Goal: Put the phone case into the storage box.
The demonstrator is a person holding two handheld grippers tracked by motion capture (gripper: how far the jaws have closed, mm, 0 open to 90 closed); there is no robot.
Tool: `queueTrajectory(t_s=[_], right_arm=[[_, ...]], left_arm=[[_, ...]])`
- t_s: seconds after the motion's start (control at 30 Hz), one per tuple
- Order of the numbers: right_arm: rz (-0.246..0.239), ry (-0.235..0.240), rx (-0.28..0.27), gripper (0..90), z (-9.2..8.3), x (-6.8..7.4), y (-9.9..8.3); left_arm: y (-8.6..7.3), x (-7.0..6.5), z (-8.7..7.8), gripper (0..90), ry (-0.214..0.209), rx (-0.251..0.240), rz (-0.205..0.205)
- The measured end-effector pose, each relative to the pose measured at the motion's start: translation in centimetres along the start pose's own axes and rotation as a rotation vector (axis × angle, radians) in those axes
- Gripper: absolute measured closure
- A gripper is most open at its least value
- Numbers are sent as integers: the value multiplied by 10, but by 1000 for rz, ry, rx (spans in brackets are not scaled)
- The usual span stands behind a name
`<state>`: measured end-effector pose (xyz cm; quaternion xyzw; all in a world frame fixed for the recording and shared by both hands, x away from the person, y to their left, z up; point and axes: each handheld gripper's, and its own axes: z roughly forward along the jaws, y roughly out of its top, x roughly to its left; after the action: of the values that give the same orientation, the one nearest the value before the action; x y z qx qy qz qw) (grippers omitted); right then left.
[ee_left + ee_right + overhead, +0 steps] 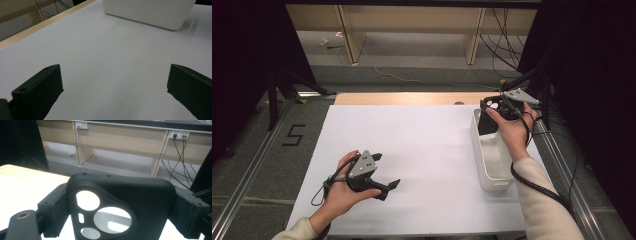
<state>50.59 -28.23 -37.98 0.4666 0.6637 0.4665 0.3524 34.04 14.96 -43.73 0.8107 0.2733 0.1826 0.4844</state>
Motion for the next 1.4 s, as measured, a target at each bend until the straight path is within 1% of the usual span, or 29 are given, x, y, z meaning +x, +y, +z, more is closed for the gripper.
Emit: queueTrajectory(t_s=[0.7, 1.4], right_arm=[[5, -4, 23, 153, 9, -2, -3], [7, -6, 34, 153, 16, -3, -2]], left_arm=[[0, 0, 0, 0, -2, 0, 1], [0, 0, 0, 0, -4, -1, 0]])
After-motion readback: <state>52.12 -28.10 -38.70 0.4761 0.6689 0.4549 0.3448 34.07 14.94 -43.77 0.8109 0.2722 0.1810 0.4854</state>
